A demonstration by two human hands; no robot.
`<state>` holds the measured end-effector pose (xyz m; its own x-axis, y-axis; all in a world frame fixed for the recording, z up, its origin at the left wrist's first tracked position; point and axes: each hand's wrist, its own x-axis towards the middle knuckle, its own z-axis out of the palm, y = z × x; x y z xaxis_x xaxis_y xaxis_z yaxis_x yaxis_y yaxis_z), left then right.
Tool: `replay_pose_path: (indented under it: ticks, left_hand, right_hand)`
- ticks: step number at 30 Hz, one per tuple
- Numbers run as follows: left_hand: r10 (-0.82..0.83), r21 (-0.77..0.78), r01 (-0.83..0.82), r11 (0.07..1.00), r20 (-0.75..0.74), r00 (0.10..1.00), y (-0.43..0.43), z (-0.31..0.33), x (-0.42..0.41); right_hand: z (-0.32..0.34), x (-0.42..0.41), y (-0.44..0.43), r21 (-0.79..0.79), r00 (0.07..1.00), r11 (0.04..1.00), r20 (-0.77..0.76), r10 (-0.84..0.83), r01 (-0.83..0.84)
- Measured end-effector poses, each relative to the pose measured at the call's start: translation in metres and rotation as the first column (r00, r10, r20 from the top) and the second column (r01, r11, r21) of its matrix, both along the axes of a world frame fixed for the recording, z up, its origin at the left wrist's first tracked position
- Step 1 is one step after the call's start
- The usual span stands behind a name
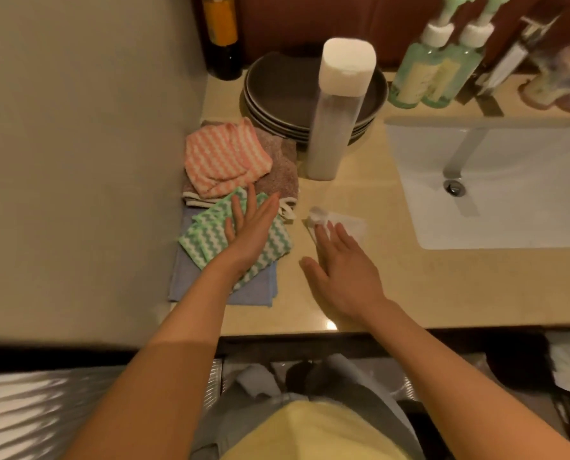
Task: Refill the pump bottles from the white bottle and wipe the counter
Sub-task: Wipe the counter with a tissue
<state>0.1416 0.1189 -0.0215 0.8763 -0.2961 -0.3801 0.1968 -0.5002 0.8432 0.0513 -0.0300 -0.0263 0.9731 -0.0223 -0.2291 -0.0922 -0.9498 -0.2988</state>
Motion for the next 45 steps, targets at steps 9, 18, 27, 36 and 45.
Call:
replay_pose_path:
  ticks: [9, 18, 27, 36, 45]
  left_hand:
    - [-0.128, 0.269, 0.092, 0.959, 0.12, 0.985, -0.002, -0.005, 0.0]
    - [-0.145, 0.286, 0.106, 0.953, 0.12, 0.982, -0.004, -0.005, -0.001]
    - [-0.079, 0.397, -0.003, 0.918, 0.192, 0.978, -0.015, -0.01, -0.006]
    - [0.04, 0.349, -0.174, 0.921, 0.358, 0.933, -0.055, -0.01, -0.04]
    - [-0.332, 0.198, 0.28, 0.939, 0.32, 0.888, -0.127, -0.004, -0.073]
  right_hand:
    - [-0.008, -0.087, 0.065, 0.006, 0.998, 0.998, 0.027, 0.059, -0.06]
    - [0.002, -0.139, -0.046, 0.027, 0.975, 0.976, 0.057, -0.216, 0.215]
    - [0.005, -0.051, -0.064, 0.015, 0.942, 0.942, -0.004, -0.335, 0.335]
    - [-0.008, -0.084, -0.016, 0.095, 0.998, 0.995, 0.053, 0.025, -0.03]
    - [-0.001, -0.154, -0.116, 0.076, 0.999, 0.997, 0.037, 0.001, -0.003]
